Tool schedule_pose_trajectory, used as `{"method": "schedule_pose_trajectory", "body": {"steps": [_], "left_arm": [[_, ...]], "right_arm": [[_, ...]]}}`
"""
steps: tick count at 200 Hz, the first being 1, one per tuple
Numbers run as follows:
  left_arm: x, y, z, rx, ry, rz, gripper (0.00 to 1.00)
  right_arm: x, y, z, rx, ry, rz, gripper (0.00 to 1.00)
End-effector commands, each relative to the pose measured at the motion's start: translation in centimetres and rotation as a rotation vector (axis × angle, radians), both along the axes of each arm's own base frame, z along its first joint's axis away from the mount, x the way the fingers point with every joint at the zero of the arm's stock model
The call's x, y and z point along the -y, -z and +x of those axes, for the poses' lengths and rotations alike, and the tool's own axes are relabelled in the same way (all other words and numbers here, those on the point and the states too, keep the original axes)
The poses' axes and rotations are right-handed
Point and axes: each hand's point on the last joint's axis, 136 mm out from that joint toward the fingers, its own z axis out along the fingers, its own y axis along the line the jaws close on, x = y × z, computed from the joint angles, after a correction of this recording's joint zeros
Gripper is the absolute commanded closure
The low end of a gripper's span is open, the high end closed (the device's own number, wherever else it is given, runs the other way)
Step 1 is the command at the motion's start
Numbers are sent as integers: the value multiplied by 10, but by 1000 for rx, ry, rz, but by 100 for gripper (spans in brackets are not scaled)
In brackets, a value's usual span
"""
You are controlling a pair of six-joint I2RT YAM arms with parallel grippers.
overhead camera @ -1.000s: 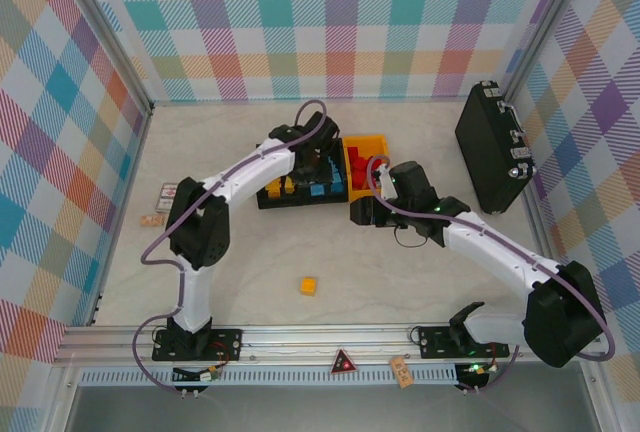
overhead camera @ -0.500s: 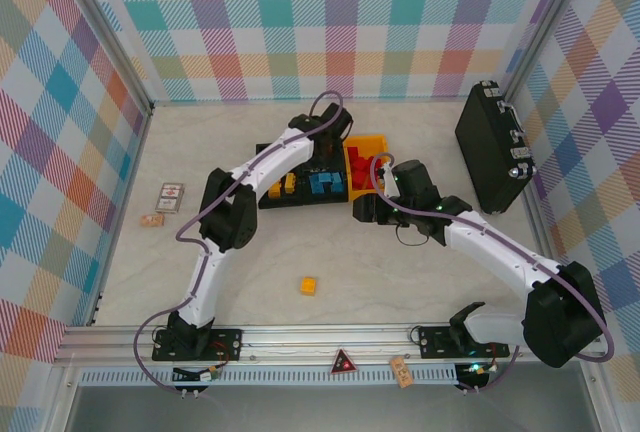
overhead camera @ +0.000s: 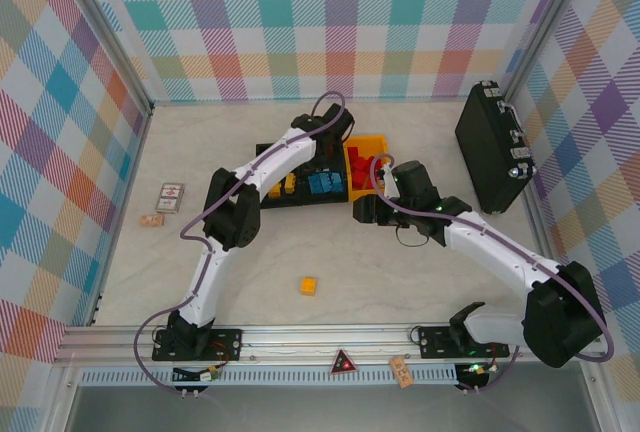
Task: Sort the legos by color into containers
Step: Place the lego in the container, then pick up the lego from the middle-left of the table.
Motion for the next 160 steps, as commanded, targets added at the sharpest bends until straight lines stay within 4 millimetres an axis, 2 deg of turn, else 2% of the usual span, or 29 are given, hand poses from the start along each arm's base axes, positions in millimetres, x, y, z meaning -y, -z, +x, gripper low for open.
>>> {"method": "schedule_pose_trajectory", "body": {"steps": [1, 46, 88, 160], "left_arm": [[-7, -24, -2, 20, -7, -5, 46], [-3, -49, -19, 48, 34, -64, 46], [-3, -61, -47, 25, 72, -122, 46], [-10, -51, -116, -117, 153, -215, 47]], "right_arm": [[3, -8, 0, 25, 19, 23, 41], [1, -11, 0, 28, 4, 26, 41], [-2, -16, -7, 26, -42, 30, 41], [-10, -24, -39, -24, -191, 84, 41]]}}
